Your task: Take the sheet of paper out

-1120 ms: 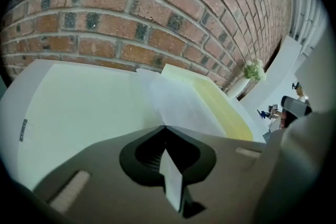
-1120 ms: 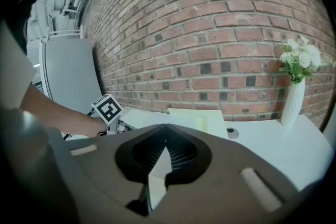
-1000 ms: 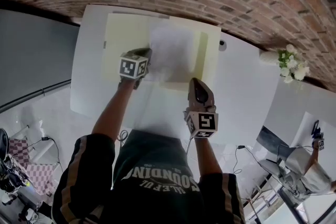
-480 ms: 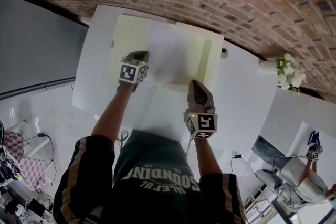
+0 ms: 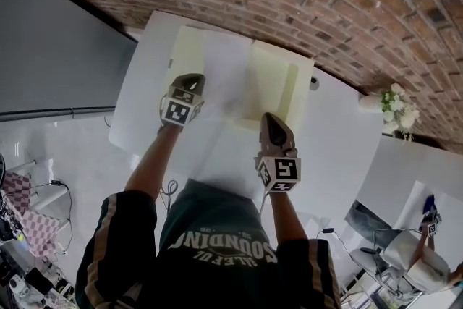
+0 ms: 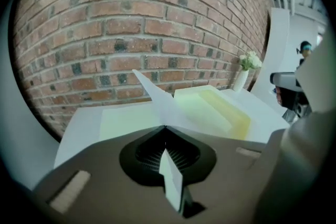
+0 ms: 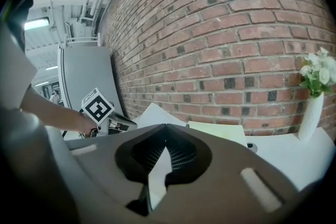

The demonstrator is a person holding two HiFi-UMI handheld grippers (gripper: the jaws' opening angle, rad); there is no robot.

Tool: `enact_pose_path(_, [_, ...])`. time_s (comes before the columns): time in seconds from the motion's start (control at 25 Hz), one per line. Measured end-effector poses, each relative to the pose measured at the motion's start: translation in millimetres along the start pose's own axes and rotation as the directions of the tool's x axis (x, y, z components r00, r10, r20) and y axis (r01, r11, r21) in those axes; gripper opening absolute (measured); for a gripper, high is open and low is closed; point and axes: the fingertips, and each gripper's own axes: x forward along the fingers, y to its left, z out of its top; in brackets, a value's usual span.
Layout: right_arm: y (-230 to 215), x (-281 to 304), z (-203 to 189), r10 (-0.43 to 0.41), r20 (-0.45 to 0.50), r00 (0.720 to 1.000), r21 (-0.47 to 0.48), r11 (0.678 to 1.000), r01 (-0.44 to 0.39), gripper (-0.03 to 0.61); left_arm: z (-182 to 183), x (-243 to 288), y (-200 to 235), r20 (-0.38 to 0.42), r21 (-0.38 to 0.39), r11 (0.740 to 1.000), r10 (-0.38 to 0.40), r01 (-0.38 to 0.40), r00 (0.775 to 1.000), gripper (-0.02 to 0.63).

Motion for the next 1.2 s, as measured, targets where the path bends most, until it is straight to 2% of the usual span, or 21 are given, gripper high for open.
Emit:
enact_pose_path(0.12, [6.4, 0.7, 7.6, 0.011, 0.014, 1.0, -0.01, 1.0, -0.011, 0.0, 15.0, -20.6, -1.4, 0.028, 0.056, 0.998, 0.017, -0.018, 0.999, 0.011])
enact_pose_path(0.32, [12.8, -3.0, 22.6, 0.025, 0.045, 0.999, -0.01, 1.0, -0.025, 0.0, 42.6, -57.6, -5.4, 0.103, 0.079, 0.996, 0.043, -0.051, 0.994, 0.011])
enact_pose_path(0.52, [22.8, -5.6, 47.8, 0.05, 0.099, 0.994, -0.029, 0.998, -0.047, 0.0, 74.2, -98.4, -10.4, 0.196, 0.112, 0.99, 0.065, -0.088, 0.979, 0.011])
enact_pose_path(0.88, [34.8, -15.9, 98.1, 0.084, 0.186, 0.979, -0.12, 0.991, -0.062, 0.0, 109.3, -155.9, -25.9, 0.336, 0.1, 0.988, 0.08, -0.12, 0.938, 0.011])
enact_pose_path(1.2, [44.3, -19.2, 113.0, 0.089, 0.211, 0.973, -0.153, 0.987, -0.058, -0.002, 119.4, -185.8, -30.6, 0.39, 0.089, 0.99, 0.066, -0.109, 0.919, 0.011])
